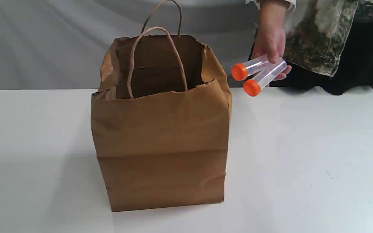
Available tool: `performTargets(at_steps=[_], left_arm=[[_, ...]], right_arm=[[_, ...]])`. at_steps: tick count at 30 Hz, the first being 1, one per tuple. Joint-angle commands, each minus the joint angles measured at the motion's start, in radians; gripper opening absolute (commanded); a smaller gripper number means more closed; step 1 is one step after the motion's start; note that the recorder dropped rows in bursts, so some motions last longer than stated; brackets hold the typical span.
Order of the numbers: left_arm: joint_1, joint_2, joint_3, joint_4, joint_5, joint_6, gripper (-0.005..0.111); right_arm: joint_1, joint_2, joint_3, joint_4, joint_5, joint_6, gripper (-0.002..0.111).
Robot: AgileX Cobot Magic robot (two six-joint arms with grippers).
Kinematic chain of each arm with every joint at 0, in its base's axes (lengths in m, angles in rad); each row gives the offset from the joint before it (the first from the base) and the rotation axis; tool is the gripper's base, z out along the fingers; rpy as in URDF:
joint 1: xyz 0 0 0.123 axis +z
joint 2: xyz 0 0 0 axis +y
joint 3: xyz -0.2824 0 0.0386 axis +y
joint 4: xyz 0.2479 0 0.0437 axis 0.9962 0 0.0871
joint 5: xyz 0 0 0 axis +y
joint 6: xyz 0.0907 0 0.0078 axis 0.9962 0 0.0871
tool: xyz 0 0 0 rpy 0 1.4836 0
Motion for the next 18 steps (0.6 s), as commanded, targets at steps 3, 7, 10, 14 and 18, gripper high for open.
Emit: performTargets(at_steps=[3, 7, 10, 14, 18], left_arm=[[-0.004, -0.004, 0.004, 0.001, -0.003, -0.01, 0.0], [-0.004, -0.004, 0.004, 0.001, -0.003, -0.01, 0.0], [-0.004, -0.004, 0.004, 0.001, -0.003, -0.01, 0.0], [-0.004, -0.004, 0.004, 0.001, -0.003, -0.01, 0.0], [-0.004, -0.004, 0.004, 0.001, -0.003, -0.01, 0.0]], right_arm=[[0.002, 0.109, -0.086, 0.01, 0.174, 0.03, 0.041], [0.0, 0.171, -0.117, 0.015, 0.267, 0.121, 0.041], [0.0, 0.201, -0.127, 0.014, 0.313, 0.14, 0.041], [0.0, 0.222, -0.127, 0.01, 0.403, 0.14, 0.04], [0.0, 0.23, -0.127, 0.015, 0.527, 0.138, 0.037]])
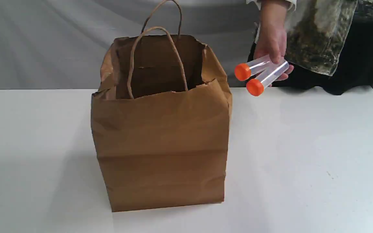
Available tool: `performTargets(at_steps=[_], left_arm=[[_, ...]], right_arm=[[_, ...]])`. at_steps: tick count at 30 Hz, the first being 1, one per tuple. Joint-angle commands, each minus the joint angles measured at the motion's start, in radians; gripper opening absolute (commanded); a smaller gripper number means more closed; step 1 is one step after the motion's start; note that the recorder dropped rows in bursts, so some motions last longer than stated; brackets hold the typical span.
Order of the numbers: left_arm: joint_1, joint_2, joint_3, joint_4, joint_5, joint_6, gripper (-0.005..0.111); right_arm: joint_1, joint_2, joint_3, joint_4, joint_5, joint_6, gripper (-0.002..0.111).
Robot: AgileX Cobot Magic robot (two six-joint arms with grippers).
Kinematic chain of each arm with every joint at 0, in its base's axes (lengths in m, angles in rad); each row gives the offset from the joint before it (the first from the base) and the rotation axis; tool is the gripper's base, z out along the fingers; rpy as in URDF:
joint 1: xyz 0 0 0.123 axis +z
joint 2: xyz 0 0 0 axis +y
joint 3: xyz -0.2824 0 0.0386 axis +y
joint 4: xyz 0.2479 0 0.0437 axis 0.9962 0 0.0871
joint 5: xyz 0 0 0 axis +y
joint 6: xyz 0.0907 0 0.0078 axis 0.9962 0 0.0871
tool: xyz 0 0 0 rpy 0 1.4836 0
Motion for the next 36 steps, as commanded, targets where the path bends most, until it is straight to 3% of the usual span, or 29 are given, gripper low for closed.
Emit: performTargets(at_steps=[1, 17, 21, 26, 30, 32, 36], left_arm=[[-0.004, -0.004, 0.004, 0.001, -0.003, -0.01, 0.0], [-0.004, -0.004, 0.004, 0.001, -0.003, -0.01, 0.0], [-0.004, -0.004, 0.004, 0.001, -0.003, -0.01, 0.0], [-0.004, -0.004, 0.004, 0.001, -0.003, -0.01, 0.0], [-0.004, -0.004, 0.004, 0.001, -0.003, -0.01, 0.0], [-0.004, -0.004, 0.004, 0.001, -0.003, -0.01, 0.0], [-0.004, -0.004, 0.004, 0.001, -0.003, -0.01, 0.0]], right_arm=[[0.0, 0.007, -0.006, 0.013, 0.113, 0.003, 0.036], [0.0, 0.166, -0.019, 0.025, 0.483, 0.001, 0.022], [0.002, 0.233, -0.152, -0.096, 0.78, -0.01, 0.017], [0.002, 0.283, -0.358, -0.108, 1.16, -0.297, 0.012], [0.002, 0.315, -0.508, -0.049, 1.524, -0.655, 0.009], [0.002, 0.322, -0.555, 0.057, 1.666, -0.807, 0.009], [-0.002, 0.325, -0.611, 0.53, 1.668, -0.971, 0.009]])
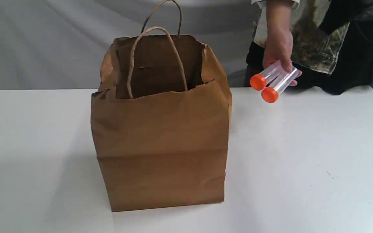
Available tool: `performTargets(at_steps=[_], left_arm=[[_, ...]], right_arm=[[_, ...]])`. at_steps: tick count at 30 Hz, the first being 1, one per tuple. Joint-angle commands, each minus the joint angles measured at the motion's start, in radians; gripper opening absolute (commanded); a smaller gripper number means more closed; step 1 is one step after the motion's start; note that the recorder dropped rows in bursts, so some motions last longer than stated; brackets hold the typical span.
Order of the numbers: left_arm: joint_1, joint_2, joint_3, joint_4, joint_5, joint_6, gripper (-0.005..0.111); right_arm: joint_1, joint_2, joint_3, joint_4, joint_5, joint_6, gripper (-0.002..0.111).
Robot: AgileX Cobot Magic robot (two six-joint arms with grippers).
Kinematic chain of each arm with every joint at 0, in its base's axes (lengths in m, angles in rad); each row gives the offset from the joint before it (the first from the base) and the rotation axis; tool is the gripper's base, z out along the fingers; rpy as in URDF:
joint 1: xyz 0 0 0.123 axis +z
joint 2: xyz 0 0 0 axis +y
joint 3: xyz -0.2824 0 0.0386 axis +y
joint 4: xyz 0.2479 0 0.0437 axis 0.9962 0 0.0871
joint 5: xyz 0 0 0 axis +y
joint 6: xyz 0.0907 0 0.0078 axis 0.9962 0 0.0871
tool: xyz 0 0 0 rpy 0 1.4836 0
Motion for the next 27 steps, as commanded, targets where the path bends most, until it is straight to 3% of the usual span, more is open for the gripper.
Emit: performTargets(at_steps=[1, 4, 9, 16, 22, 27], left_arm=[[-0.004, -0.004, 0.004, 0.001, -0.003, -0.01, 0.0], [-0.004, -0.004, 0.004, 0.001, -0.003, -0.01, 0.0], [-0.004, -0.004, 0.004, 0.001, -0.003, -0.01, 0.0], [-0.004, -0.004, 0.004, 0.001, -0.003, -0.01, 0.0], [-0.004, -0.004, 0.004, 0.001, -0.003, -0.01, 0.0], [-0.004, -0.004, 0.004, 0.001, -0.003, -0.01, 0.0]], right_arm=[[0.002, 0.003, -0.044, 0.421, 0.025, -0.182, 0.009], [0.002, 0.026, -0.049, 0.673, -0.028, -0.177, 0.009], [0.002, 0.075, -0.049, 0.735, -0.098, 0.052, 0.012], [0.002, 0.132, -0.049, 0.853, -0.001, 0.032, 0.038], [0.002, 0.155, -0.049, 0.871, -0.056, -0.006, 0.067], [0.004, 0.168, -0.049, 0.967, -0.105, -0.082, 0.074]])
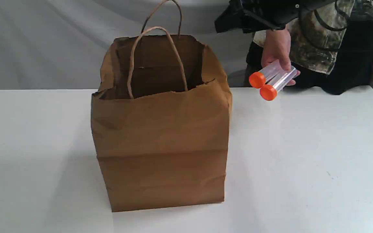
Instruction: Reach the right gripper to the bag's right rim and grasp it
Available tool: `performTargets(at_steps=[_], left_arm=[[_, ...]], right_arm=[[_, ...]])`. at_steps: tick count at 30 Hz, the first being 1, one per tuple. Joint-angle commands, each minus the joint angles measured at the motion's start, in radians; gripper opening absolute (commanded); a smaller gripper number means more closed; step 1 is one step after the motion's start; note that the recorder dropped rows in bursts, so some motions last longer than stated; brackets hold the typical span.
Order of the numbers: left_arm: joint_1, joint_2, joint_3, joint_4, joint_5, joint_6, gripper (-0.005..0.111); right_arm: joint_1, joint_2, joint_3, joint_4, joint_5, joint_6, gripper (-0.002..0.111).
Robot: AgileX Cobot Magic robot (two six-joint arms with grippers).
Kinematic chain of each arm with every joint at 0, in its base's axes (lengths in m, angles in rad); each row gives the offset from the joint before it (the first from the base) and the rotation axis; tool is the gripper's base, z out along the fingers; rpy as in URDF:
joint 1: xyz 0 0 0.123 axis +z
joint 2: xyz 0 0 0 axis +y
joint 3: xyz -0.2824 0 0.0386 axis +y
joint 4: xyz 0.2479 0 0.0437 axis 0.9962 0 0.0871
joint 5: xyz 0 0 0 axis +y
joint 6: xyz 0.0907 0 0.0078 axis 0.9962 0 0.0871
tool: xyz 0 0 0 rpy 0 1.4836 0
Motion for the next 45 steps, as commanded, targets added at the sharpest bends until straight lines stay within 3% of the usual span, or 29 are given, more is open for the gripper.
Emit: performTargets(at_steps=[1, 36, 39, 45], left_arm=[[-0.004, -0.004, 0.004, 0.001, -0.003, -0.01, 0.0], [-0.004, -0.004, 0.004, 0.001, -0.003, -0.01, 0.0], [-0.004, -0.004, 0.004, 0.001, -0.003, -0.01, 0.0], [-0.004, -0.004, 0.004, 0.001, -0.003, -0.01, 0.0]], right_arm=[[0.001, 0.005, -0.003, 0.097, -0.027, -0.071, 0.075], [0.083, 0.156, -0.003, 0.02, 0.06, -0.254, 0.074], [0.083, 0.155, -0.003, 0.02, 0.06, -0.254, 0.067], [0.083, 0.155, -0.003, 0.02, 0.06, -0.25, 0.021]])
